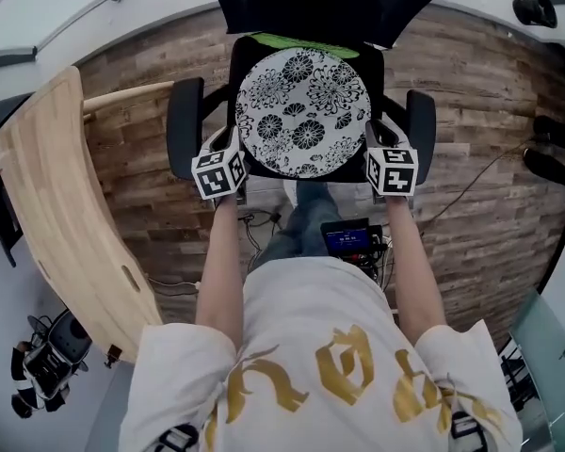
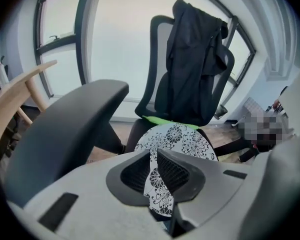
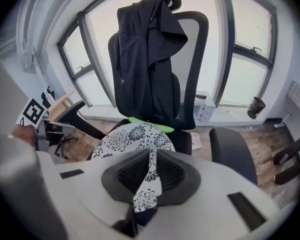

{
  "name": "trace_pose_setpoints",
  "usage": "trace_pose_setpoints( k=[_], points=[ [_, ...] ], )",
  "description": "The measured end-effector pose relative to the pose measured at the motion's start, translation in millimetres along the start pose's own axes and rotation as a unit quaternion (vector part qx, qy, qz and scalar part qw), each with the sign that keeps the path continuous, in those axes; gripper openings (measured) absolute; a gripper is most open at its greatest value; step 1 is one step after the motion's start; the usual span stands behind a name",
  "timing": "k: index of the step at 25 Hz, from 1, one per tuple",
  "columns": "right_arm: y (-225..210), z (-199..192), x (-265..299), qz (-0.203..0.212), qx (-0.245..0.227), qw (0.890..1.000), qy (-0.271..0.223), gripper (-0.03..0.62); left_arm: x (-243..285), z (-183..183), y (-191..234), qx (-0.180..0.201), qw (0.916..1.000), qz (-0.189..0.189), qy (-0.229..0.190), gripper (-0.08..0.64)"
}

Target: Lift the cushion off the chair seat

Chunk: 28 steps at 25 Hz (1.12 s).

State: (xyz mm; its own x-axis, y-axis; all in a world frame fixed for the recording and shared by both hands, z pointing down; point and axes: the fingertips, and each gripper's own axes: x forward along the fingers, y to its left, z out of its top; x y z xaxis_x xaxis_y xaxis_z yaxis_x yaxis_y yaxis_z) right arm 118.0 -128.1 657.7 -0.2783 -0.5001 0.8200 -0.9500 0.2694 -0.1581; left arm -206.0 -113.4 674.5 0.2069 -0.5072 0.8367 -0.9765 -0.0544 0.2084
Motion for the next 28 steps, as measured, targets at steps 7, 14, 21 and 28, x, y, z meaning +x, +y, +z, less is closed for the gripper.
trace_pose_setpoints(
  k=[7, 14, 21, 28],
  points=[
    [-5.2, -19.6, 43.9, -0.008, -0.006, 0.999, 0.038, 0.018, 44.5, -55.1, 16.2, -0.012, 0.9962, 0.015, 0.085, 0.069],
    [-26.0, -45.4, 85.9, -0.017, 0.015, 0.997, 0.07, 0.101, 73.6, -84.9, 30.3, -0.014, 0.9899, 0.04, 0.135, 0.101],
    [-38.2, -76.7, 125.7, -0.042, -0.015, 0.99, 0.134, 0.156, 102.5, -115.5, 29.3, -0.012, 0.9816, 0.046, 0.185, 0.104],
    [-61.1, -87.6, 154.0, -0.079, -0.012, 0.985, 0.155, 0.206, 125.3, -120.8, 48.5, -0.046, 0.9779, 0.064, 0.194, 0.141]
  ],
)
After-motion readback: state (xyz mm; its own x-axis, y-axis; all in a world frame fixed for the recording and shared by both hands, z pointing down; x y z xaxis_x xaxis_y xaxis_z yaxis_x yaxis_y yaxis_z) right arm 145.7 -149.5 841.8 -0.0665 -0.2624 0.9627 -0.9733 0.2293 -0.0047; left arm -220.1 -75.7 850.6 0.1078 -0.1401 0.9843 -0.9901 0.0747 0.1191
